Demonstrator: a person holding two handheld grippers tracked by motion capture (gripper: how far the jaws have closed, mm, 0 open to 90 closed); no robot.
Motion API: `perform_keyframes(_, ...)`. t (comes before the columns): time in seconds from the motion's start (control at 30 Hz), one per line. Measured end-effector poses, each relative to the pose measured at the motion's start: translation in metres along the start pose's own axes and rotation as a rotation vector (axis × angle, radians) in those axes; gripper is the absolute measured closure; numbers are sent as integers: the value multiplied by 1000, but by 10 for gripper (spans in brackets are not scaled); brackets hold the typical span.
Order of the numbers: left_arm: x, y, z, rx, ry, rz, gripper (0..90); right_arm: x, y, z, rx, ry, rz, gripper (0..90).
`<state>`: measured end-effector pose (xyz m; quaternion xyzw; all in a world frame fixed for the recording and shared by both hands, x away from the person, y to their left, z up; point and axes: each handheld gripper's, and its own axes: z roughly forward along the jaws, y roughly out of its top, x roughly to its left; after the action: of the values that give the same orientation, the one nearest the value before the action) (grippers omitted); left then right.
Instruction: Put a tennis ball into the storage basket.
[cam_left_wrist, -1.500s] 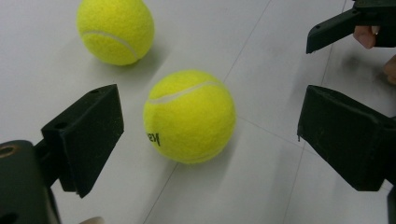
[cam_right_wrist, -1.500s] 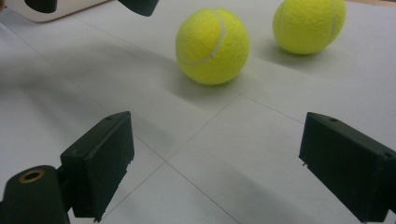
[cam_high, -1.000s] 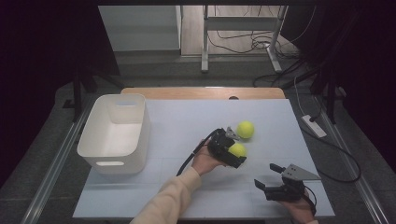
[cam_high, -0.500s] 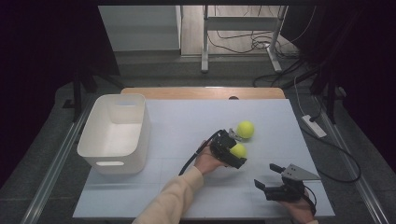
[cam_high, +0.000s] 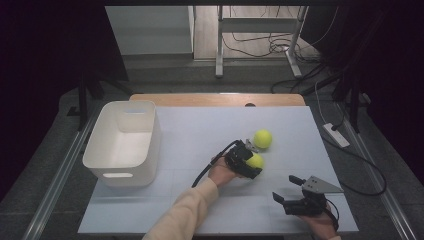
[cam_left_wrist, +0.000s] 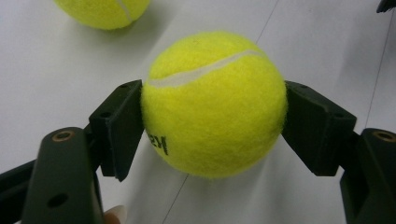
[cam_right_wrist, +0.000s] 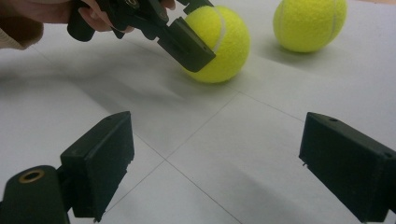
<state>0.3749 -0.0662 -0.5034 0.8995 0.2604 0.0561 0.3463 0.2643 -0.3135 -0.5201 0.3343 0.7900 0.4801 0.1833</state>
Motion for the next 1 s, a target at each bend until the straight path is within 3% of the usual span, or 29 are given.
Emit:
perform_keyframes(0.17, -2, 0, -3, -6, 23, 17, 271, 0, 0, 0, -3, 2, 1, 98)
perform_keyframes(0.4, -1, -1, -16, -62, 27, 9, 272, 0, 0, 0, -4, 0, 2, 98)
perform_keyframes(1.0, 1, -2, -45, -119, 65, 20, 272, 3, 6, -3, -37, -7, 9, 98)
